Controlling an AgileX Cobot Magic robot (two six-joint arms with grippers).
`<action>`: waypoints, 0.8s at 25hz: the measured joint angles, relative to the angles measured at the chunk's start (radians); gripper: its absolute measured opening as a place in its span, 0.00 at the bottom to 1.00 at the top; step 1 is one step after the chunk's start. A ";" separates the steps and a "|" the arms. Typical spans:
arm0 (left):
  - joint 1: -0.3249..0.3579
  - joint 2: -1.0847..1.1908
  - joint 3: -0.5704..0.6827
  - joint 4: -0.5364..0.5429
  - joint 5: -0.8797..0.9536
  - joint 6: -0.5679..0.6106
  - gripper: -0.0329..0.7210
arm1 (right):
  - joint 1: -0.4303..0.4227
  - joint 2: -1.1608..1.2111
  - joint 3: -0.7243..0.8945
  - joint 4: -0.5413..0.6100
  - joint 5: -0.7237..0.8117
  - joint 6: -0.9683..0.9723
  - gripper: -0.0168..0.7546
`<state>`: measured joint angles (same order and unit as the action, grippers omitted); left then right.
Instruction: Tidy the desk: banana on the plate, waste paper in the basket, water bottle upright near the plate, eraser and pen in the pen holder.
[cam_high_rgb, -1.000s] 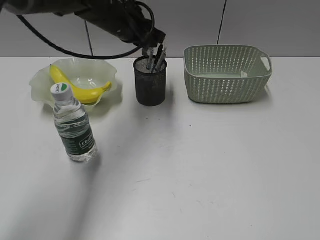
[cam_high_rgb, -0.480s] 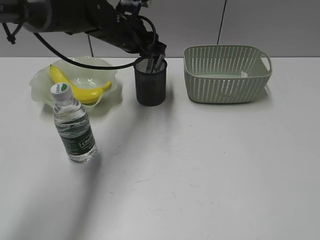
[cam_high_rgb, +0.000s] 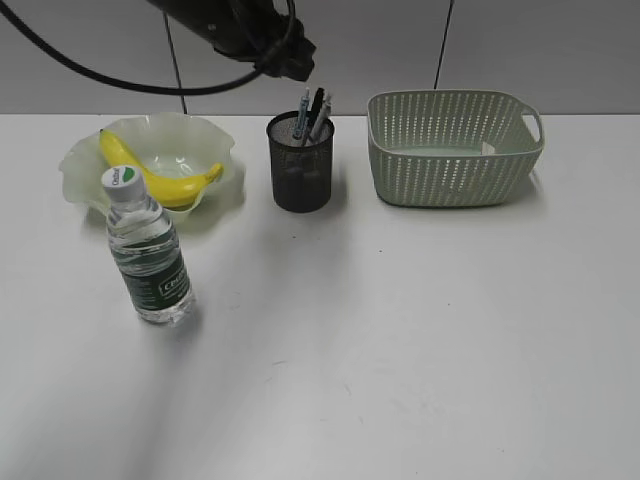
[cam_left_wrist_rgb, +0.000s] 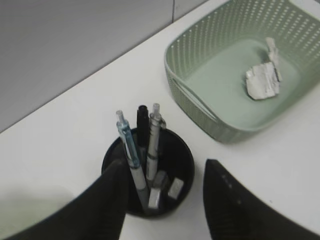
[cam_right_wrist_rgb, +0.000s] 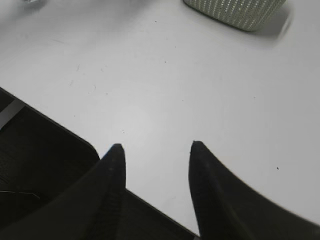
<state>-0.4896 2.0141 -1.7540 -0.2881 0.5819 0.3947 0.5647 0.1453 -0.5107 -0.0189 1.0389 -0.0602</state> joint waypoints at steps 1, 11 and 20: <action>0.000 -0.036 0.000 0.017 0.069 -0.001 0.53 | 0.000 0.000 0.000 0.000 0.000 0.000 0.47; 0.000 -0.313 0.001 0.206 0.613 -0.151 0.48 | 0.000 0.000 0.000 -0.001 0.000 0.000 0.47; 0.000 -0.738 0.284 0.232 0.631 -0.217 0.47 | 0.000 0.000 0.000 -0.003 0.000 0.000 0.47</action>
<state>-0.4896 1.2764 -1.4695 -0.0558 1.2131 0.1780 0.5647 0.1453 -0.5107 -0.0217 1.0389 -0.0602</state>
